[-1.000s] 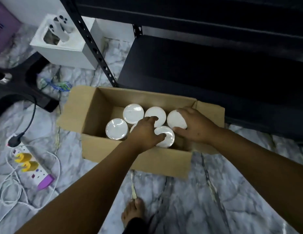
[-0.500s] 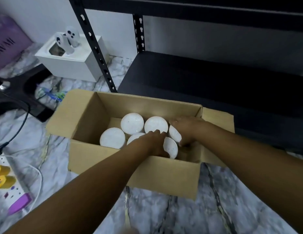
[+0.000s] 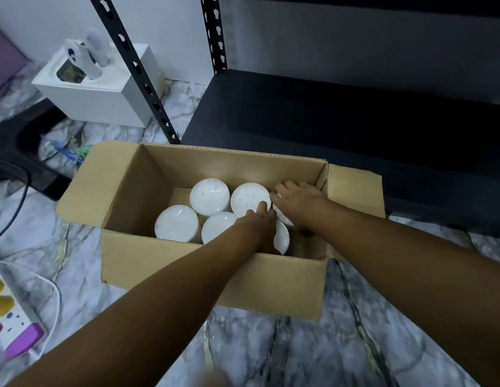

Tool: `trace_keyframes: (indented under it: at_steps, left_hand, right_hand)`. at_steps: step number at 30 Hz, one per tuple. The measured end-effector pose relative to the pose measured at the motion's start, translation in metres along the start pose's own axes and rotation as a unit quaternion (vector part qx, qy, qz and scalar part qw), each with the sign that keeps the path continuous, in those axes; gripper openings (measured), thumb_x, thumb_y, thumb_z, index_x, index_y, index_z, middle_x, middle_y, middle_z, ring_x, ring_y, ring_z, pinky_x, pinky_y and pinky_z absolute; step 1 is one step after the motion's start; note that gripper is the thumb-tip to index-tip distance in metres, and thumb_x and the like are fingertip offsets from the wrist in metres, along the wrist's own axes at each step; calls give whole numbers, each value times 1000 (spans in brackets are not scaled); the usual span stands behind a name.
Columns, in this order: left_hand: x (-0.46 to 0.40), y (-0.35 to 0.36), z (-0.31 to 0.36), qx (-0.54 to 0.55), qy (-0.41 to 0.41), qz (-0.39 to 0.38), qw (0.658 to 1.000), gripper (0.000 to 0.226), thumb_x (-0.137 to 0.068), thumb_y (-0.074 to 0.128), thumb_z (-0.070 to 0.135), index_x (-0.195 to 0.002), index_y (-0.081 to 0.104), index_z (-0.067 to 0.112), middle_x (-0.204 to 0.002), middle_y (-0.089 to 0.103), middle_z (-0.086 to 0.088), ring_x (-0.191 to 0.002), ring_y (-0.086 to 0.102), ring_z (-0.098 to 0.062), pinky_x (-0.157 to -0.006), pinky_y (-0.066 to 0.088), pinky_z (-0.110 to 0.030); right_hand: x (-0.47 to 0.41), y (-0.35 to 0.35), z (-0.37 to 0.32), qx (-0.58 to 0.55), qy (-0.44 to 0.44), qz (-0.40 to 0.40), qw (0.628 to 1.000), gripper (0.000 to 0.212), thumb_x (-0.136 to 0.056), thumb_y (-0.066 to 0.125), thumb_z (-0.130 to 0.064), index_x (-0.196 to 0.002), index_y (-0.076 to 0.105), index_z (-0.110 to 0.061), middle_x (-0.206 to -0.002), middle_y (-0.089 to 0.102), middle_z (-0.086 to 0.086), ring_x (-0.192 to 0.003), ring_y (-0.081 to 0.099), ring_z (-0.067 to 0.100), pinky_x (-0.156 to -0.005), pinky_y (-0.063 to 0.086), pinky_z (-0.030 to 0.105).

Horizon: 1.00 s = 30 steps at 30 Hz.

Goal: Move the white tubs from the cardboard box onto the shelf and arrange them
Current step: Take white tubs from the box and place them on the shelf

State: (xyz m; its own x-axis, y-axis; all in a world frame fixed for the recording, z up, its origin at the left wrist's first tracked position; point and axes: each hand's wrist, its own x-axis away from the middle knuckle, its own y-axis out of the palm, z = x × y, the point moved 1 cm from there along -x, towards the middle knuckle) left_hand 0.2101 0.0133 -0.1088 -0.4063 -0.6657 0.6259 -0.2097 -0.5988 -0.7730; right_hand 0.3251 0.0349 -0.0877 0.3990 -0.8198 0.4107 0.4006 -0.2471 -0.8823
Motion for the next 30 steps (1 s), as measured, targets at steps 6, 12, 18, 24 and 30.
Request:
trace_keyframes:
  at_steps: [6, 12, 18, 24, 30]
  left_hand:
    - [1, 0, 2, -18, -7, 19, 1000, 102, -77, 67, 54, -147, 12, 5, -142, 24, -13, -123, 41, -40, -94, 43, -44]
    - [8, -4, -3, 3, 6, 35, 999, 93, -76, 71, 45, -144, 20, 6, -141, 28, -15, -123, 43, -37, -94, 44, -43]
    - [9, 0, -7, 31, -1, 8, 999, 101, -73, 73, 51, -147, 17, 10, -144, 22, -14, -131, 33, -39, -104, 39, -52]
    - [6, 2, -3, 25, -2, 15, 1000, 97, -76, 72, 48, -148, 18, 10, -145, 24, -14, -129, 38, -40, -102, 40, -49]
    - [2, 8, 7, -29, -33, 48, 998, 82, -82, 66, 44, -142, 27, 5, -134, 32, -12, -114, 50, -37, -93, 44, -41]
  right_hand:
    - [-4, 2, -1, 8, -3, 6, 1000, 65, -83, 65, -30, -138, 33, -15, -136, 37, 5, -123, 39, 21, -99, 37, 33]
    - [-1, -6, 1, -5, -5, -12, 1000, 73, -77, 68, -38, -137, 34, -15, -135, 38, 5, -122, 39, 21, -102, 33, 33]
    - [4, -20, 4, -30, 3, -29, 999, 80, -70, 74, -48, -134, 37, -17, -130, 42, 4, -116, 43, 21, -98, 36, 32]
    - [18, -35, 14, -36, 10, 31, 999, 75, -74, 65, -60, -131, 41, -17, -128, 44, 4, -114, 43, 21, -97, 36, 32]
    - [30, -43, 16, -42, 7, 70, 997, 73, -76, 66, -55, -133, 39, -17, -136, 40, 3, -124, 36, 21, -104, 30, 33]
